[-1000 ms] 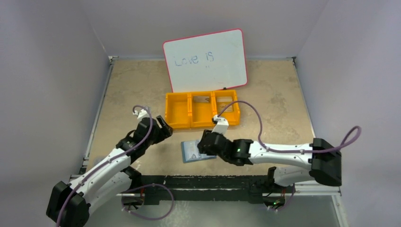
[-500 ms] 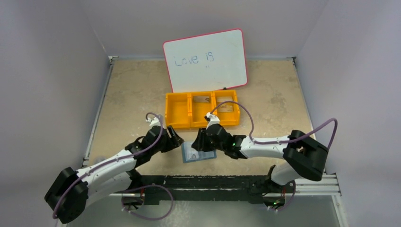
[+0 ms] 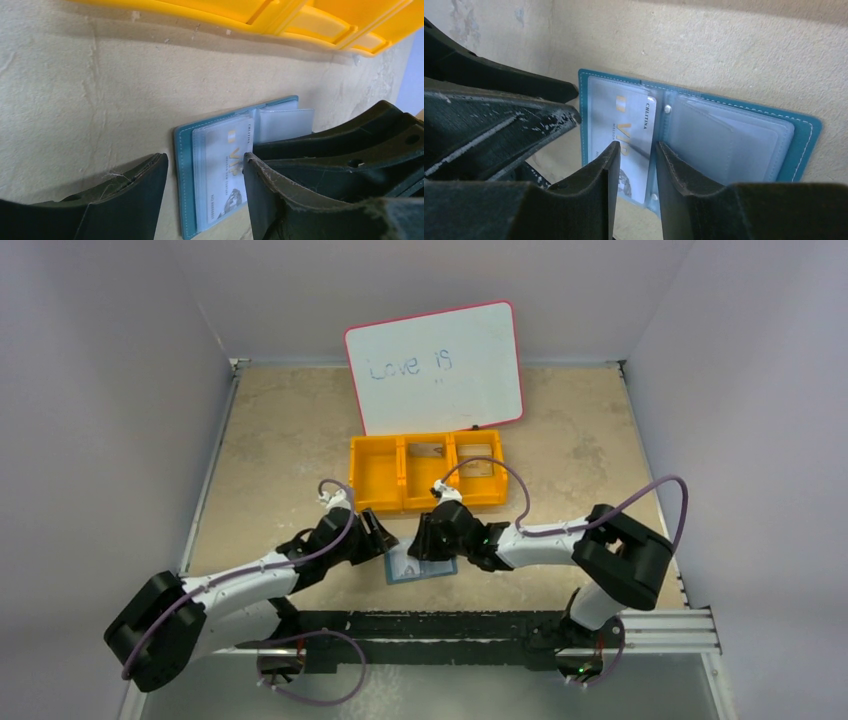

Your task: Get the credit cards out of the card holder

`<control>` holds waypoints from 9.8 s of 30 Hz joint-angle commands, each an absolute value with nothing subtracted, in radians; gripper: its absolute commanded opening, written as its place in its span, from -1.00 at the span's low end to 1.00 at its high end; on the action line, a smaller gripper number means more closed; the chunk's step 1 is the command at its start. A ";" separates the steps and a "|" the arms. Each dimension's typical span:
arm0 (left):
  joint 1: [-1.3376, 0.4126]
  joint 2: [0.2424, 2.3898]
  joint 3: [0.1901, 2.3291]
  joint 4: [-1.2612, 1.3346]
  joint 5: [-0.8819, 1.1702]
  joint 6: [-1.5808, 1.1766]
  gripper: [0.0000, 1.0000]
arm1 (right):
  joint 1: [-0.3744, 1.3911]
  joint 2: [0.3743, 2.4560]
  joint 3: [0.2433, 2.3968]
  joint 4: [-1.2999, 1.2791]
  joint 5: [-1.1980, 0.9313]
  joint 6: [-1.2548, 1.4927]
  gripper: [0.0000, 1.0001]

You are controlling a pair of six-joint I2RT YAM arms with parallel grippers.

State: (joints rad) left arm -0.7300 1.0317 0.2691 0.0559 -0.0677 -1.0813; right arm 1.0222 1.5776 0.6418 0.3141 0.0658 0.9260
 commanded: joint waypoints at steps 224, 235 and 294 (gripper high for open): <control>-0.943 1.264 0.483 -0.230 -0.406 -1.014 -1.00 | 0.851 1.098 0.357 0.257 -0.001 1.127 -1.00; -0.944 1.126 0.529 -0.312 -0.477 -1.006 -0.35 | 0.849 1.014 0.409 0.194 0.009 1.056 -1.00; -0.685 1.263 1.049 -0.664 0.915 0.276 -0.52 | 0.849 0.992 0.627 0.232 -0.397 0.455 -1.00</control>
State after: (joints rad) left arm -0.6868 1.2640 0.9932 -0.6304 0.8200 0.1963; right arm 0.8505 1.0191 0.6094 0.1699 -0.3725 0.4549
